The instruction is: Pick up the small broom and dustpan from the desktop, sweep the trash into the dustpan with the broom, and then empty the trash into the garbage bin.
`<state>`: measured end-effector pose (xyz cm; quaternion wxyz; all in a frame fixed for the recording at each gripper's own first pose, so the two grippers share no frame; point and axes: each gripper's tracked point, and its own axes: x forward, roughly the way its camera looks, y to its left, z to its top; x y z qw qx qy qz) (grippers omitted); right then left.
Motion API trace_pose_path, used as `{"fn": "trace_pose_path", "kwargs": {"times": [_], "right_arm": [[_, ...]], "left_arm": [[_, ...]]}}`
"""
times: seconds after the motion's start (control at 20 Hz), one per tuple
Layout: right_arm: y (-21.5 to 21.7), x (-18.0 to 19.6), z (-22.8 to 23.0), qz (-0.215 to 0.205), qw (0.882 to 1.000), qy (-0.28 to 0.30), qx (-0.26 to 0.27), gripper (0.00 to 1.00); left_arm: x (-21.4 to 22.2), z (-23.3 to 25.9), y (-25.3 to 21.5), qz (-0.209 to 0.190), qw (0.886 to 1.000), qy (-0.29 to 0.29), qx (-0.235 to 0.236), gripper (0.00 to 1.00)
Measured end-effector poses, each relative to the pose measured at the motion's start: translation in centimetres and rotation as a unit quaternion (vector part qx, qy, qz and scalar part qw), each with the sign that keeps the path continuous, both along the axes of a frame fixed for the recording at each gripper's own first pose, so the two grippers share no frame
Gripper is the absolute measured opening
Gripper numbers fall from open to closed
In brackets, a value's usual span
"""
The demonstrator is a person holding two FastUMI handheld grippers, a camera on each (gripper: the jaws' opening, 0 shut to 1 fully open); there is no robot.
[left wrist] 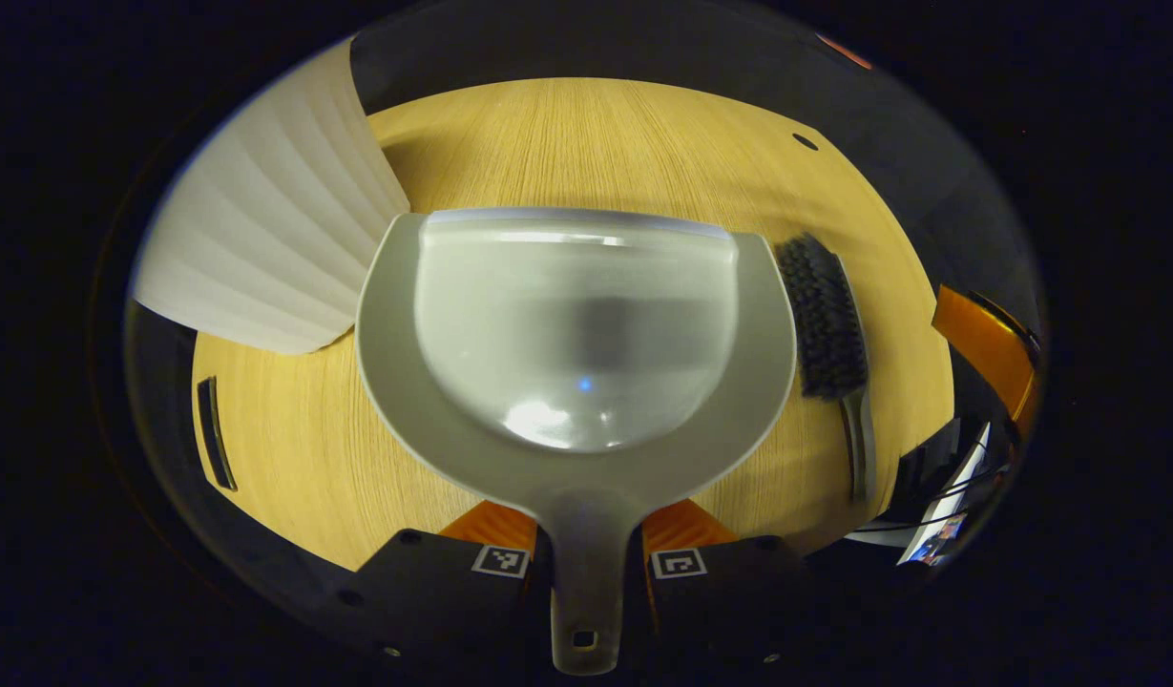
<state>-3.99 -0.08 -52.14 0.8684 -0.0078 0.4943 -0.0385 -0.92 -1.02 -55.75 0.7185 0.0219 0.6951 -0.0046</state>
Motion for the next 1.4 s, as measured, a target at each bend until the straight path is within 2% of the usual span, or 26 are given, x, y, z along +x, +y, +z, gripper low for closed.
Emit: {"fn": "trace_pose_path", "kwargs": {"times": [0.15,0.45,0.65,0.75,0.8,0.85,1.0,1.15,1.25,1.4], "right_arm": [[-0.3,-0.7,-0.1,0.005,1.000,0.027,-0.001,0.95],[0.0,0.1,0.6,0.007,0.999,0.031,-0.001,0.95],[-0.1,0.3,0.5,0.004,1.000,0.028,0.002,0.95],[-0.8,0.5,0.2,0.000,1.000,0.018,0.007,0.95],[-1.4,0.5,0.4,-0.003,1.000,0.013,0.008,0.96],[-1.6,0.3,1.2,-0.006,1.000,0.007,0.010,0.96],[-2.1,0.4,3.5,-0.020,0.999,-0.020,0.016,0.96],[-2.3,1.3,6.1,-0.026,0.998,-0.059,0.019,0.96],[-1.9,2.0,7.6,-0.025,0.996,-0.087,0.022,0.95],[-1.4,3.5,11.8,-0.024,0.989,-0.143,0.025,0.95]], "left_arm": [[1.0,-0.2,-0.3,0.003,1.000,0.014,0.007,0.33],[5.1,0.6,-1.1,0.001,0.999,0.034,-0.001,0.33],[9.3,1.8,-0.8,-0.009,1.000,0.028,0.002,0.51],[7.8,2.4,-1.3,-0.003,1.000,0.018,-0.013,0.55],[8.9,3.0,-1.4,-0.004,1.000,0.008,-0.021,0.61],[9.1,3.6,-1.6,-0.013,0.999,0.003,-0.035,0.64],[10.4,6.5,-1.0,-0.016,0.998,-0.050,-0.037,0.67],[14.2,9.8,0.6,-0.013,0.990,-0.143,-0.011,0.71],[17.1,12.2,1.1,-0.016,0.977,-0.214,0.001,0.78],[21.6,16.2,1.7,-0.017,0.949,-0.314,0.015,0.82]]}}
